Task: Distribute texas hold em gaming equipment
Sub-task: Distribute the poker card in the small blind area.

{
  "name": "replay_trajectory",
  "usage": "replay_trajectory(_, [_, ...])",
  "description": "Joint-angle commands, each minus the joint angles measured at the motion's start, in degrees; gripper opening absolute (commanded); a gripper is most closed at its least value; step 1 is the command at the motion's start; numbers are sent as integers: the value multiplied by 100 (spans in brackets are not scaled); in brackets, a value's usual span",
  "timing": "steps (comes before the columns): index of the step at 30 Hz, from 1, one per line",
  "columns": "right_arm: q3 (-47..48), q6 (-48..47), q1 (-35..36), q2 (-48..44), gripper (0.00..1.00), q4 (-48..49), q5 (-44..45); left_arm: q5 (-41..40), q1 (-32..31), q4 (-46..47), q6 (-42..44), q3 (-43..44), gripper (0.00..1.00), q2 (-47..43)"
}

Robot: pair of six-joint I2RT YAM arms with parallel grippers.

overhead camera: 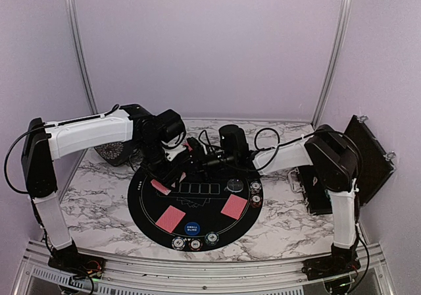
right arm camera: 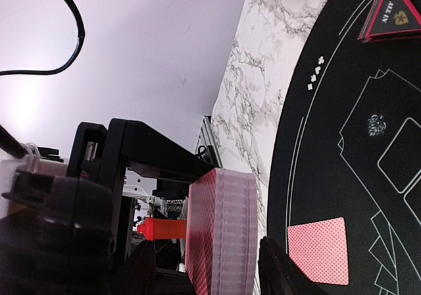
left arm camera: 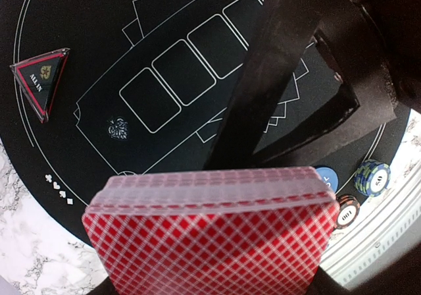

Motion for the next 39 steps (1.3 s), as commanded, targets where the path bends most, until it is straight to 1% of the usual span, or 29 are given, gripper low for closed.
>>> replay_trajectory(1, [273,-63,93,153,51,-31,-35,11,-31,-131,29,165,57,4])
replay_trajectory(15, [334,-504,46,244,41,-673,267,12,-32,-133,46,170,57,-66])
replay_trajectory(25, [250,-741,-104,45,41,-957,410,-5,-24,-136,40,143,57,-75])
replay_trajectory(39, [18,-743,-238,-197,40,-869,426,-21,-26,-135,35,105,57,-84])
